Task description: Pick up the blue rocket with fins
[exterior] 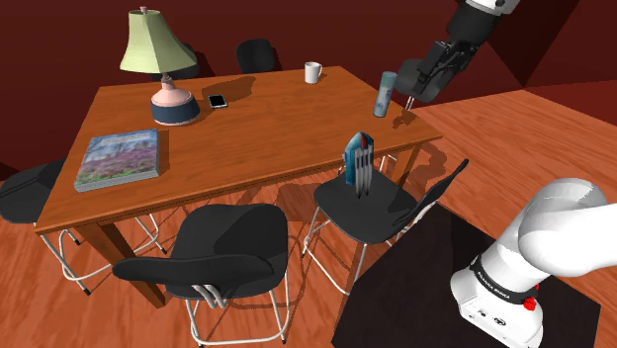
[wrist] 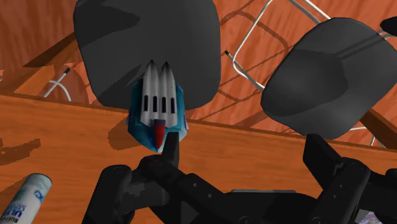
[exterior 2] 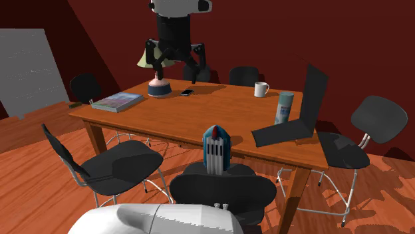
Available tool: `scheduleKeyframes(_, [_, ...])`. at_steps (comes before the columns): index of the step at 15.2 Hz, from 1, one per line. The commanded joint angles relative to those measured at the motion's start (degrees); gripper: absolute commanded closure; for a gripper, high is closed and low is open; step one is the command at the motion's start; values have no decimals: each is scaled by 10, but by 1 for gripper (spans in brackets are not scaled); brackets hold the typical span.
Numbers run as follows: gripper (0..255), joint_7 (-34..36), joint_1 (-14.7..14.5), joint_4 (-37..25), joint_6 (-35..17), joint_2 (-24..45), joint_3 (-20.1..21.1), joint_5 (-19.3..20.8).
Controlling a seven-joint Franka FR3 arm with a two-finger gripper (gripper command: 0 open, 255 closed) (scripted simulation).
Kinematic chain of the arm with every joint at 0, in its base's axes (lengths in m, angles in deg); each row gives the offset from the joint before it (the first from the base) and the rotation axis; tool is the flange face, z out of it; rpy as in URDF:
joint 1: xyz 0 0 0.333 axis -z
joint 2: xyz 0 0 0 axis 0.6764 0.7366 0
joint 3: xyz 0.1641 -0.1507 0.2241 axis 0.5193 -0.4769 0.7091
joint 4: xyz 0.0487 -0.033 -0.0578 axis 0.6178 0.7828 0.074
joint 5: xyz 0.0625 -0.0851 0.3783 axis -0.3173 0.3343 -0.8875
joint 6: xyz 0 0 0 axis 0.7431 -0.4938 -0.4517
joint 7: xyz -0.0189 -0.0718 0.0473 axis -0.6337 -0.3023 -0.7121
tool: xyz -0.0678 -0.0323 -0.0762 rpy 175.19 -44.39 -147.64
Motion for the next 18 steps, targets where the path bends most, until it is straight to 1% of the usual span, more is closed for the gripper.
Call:
scheduleKeyframes(1, [0,0,0,0,0,0,0,0])
scheduleKeyframes(6, [0,89,37,-33,-36,118,35,15])
scheduleKeyframes(10, [0,163,65,-70,-53,213,56,33])
scheduleKeyframes(14, [0,236,89,-114,-59,309,69,57])
scheduleKeyframes(18, [0,307,107,-164,-56,403,71,81])
